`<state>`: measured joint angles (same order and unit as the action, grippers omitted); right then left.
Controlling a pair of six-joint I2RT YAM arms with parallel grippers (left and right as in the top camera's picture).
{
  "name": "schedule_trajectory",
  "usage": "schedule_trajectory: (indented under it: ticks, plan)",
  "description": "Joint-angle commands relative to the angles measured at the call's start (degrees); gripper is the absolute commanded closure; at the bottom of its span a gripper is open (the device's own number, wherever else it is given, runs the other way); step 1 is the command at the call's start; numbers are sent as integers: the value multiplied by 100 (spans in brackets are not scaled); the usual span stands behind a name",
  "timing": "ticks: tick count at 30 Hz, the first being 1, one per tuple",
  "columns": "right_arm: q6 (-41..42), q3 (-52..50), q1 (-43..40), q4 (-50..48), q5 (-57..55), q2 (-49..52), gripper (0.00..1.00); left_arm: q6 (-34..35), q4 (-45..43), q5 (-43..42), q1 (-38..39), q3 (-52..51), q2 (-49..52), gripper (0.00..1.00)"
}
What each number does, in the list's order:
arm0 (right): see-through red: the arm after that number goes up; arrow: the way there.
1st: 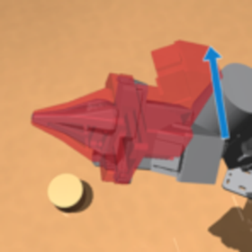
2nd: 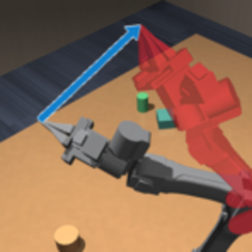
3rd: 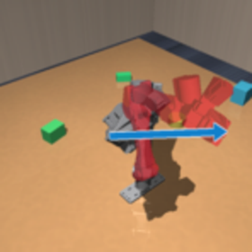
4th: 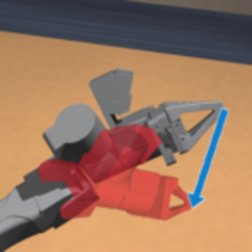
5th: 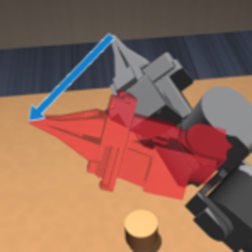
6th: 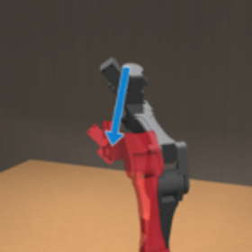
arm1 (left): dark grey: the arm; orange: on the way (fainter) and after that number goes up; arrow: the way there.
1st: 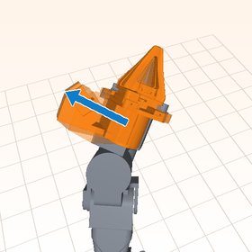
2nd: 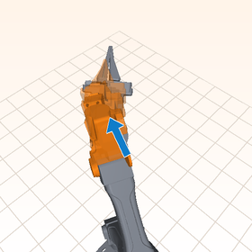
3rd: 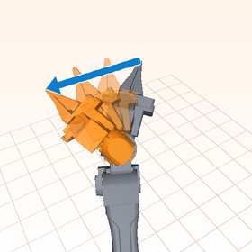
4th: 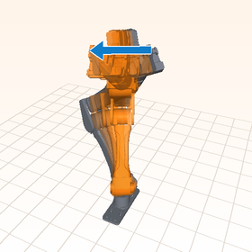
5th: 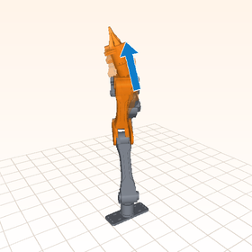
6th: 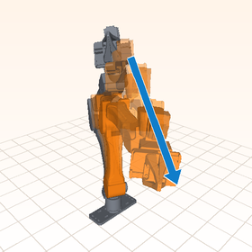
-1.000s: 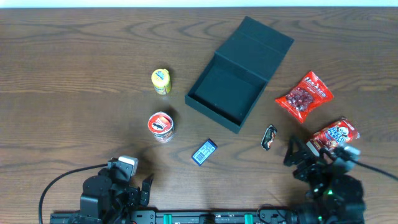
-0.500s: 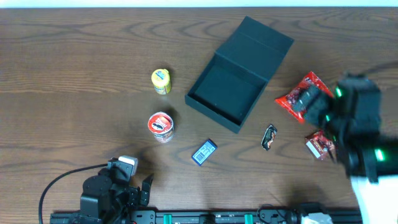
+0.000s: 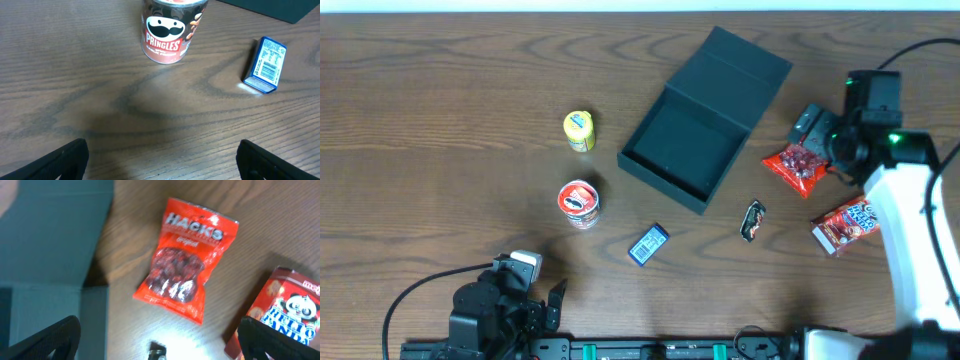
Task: Pack container
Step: 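Lower the right gripper onto the red Hacks bag and grasp it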
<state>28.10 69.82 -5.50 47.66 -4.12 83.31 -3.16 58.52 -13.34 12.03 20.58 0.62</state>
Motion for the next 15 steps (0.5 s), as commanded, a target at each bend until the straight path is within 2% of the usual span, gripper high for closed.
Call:
schedule_trajectory:
  ticks: [1,6,15]
  plan:
    - [-96,98,-365,-164,640,363,1,57,116,-63,-28,-162,-37,5]
    - [280,267,-610,-205,1001,1021,1,57,116,-63,-28,-162,-37,5]
    - [804,295,-605,-358,1014,1740,1,57,116,-63,-28,-162,-37,5]
